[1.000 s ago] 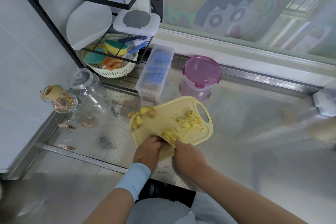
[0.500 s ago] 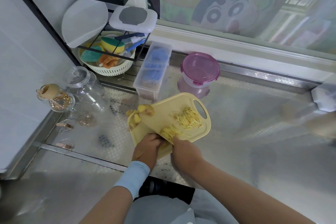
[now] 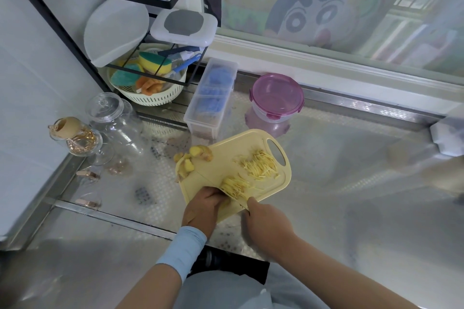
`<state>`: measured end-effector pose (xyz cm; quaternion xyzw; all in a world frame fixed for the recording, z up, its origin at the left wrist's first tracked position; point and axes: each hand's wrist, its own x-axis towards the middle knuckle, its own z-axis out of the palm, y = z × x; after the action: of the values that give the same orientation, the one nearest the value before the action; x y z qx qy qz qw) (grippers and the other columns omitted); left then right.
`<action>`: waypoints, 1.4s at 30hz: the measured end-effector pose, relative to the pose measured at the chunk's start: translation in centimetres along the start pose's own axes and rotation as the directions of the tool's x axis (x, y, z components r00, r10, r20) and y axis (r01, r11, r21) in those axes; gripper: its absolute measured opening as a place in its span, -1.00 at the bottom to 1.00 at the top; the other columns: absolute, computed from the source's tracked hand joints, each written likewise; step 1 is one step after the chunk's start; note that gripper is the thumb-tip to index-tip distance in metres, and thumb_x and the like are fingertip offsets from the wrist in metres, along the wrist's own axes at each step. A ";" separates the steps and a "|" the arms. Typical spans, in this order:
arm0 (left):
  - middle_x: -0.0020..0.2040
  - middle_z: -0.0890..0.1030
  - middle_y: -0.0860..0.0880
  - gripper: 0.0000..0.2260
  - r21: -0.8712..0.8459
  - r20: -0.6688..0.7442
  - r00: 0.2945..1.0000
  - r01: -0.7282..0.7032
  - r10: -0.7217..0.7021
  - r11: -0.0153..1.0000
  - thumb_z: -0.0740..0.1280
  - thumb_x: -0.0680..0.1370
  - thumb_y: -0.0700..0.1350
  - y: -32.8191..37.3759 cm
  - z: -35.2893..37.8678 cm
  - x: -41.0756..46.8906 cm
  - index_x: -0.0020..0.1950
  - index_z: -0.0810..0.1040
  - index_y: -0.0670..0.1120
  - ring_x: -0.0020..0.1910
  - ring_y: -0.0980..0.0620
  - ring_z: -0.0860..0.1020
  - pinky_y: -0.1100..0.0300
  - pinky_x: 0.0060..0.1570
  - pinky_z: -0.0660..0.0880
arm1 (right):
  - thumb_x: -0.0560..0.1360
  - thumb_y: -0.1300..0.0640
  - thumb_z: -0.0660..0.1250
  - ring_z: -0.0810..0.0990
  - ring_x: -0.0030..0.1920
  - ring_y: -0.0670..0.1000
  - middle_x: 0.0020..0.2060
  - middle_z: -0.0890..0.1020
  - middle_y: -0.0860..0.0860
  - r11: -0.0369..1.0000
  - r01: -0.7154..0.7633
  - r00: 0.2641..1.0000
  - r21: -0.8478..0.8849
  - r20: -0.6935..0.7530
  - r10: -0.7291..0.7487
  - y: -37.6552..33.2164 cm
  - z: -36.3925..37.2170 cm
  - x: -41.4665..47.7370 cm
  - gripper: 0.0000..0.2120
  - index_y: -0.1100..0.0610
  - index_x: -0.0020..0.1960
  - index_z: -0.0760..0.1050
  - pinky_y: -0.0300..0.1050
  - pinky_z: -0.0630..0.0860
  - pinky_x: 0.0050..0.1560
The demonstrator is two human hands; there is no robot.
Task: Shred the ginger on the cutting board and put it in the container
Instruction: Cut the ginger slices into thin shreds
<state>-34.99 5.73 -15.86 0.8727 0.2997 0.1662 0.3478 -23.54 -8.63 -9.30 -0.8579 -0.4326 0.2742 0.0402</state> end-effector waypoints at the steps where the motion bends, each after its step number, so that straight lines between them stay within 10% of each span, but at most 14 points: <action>1: 0.00 0.62 0.03 -0.80 -0.007 -0.007 1.000 -0.003 0.003 1.000 0.29 0.52 -0.12 -0.1 -0.1 0.0 -0.06 0.71 -0.08 0.01 0.41 0.33 0.66 0.09 0.15 | 0.65 0.07 0.07 0.42 -0.36 0.03 -0.30 0.45 0.00 1.000 0.000 1.000 0.002 0.001 0.000 0.0 0.0 0.1 -0.92 0.06 0.06 0.29 -0.04 0.37 -0.34; 4: 0.00 0.47 0.34 -0.81 -0.050 0.055 0.997 0.061 -0.058 0.997 0.29 0.56 -0.15 -0.4 -0.2 0.0 -0.04 0.67 0.10 0.03 0.53 0.35 0.62 0.04 0.21 | 0.62 0.13 0.11 0.39 -0.37 0.03 -0.33 0.38 -0.02 0.999 -0.030 0.999 -0.034 0.040 0.032 -0.2 0.4 0.9 -0.96 0.06 0.02 0.24 -0.05 0.33 -0.33; 11: -0.01 0.42 0.40 -0.77 -0.085 0.072 0.994 0.084 -0.078 0.993 0.26 0.55 -0.09 0.0 -0.4 -0.1 -0.03 0.59 0.25 0.03 0.47 0.37 0.58 0.06 0.23 | 0.60 0.17 0.15 0.46 -0.27 0.11 -0.14 0.57 0.06 0.999 -0.019 0.999 -0.032 0.034 0.020 -1.1 -0.2 2.7 -0.81 0.12 0.21 0.34 -0.06 0.42 -0.27; 15: 0.03 0.54 0.14 -0.82 -0.022 0.037 0.999 -0.006 0.006 1.000 0.31 0.54 -0.17 0.2 -0.6 0.0 0.02 0.70 -0.06 0.03 0.36 0.36 0.63 0.11 0.17 | 0.63 0.11 0.11 0.42 -0.34 0.05 -0.30 0.42 -0.04 1.000 0.007 1.000 -0.011 0.012 -0.006 -0.9 0.0 1.1 -0.95 0.04 0.08 0.26 -0.12 0.29 -0.39; 25: 0.00 0.64 -0.04 -0.79 0.032 0.009 0.999 -0.047 0.047 0.998 0.29 0.48 -0.22 0.0 -0.4 0.1 -0.02 0.70 -0.09 0.00 0.14 0.45 0.51 0.00 0.25 | 0.59 0.17 0.11 0.56 -0.24 0.12 -0.20 0.54 0.05 0.999 -0.041 0.998 -0.006 0.048 0.041 -1.1 0.5 1.5 -0.96 0.06 0.02 0.29 -0.01 0.51 -0.24; 33: -0.01 0.48 0.41 -0.66 -0.076 0.014 0.999 0.036 -0.035 0.996 0.27 0.56 -0.16 0.0 -0.4 -0.2 -0.01 0.56 0.35 0.05 0.43 0.40 0.55 0.02 0.26 | 0.57 0.19 0.16 0.61 -0.18 0.15 -0.14 0.59 0.04 1.000 -0.028 0.999 0.005 0.037 0.027 -1.3 0.0 3.0 -0.74 0.09 0.26 0.34 0.04 0.58 -0.21; 42: -0.03 0.65 -0.06 -0.75 0.060 -0.050 0.995 -0.088 0.091 0.994 0.24 0.50 -0.10 -0.3 -0.2 -0.2 -0.06 0.71 -0.12 0.00 0.12 0.47 0.55 0.12 0.22 | 0.67 0.04 0.02 0.45 -0.29 0.08 -0.27 0.44 -0.01 0.999 -0.024 1.000 0.023 0.015 0.023 0.0 0.2 0.2 -0.86 0.04 0.14 0.30 -0.05 0.38 -0.26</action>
<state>-35.36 5.82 -15.95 0.8903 0.2738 0.1958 0.3067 -23.50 -8.54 -9.53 -0.8604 -0.4195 0.2860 0.0438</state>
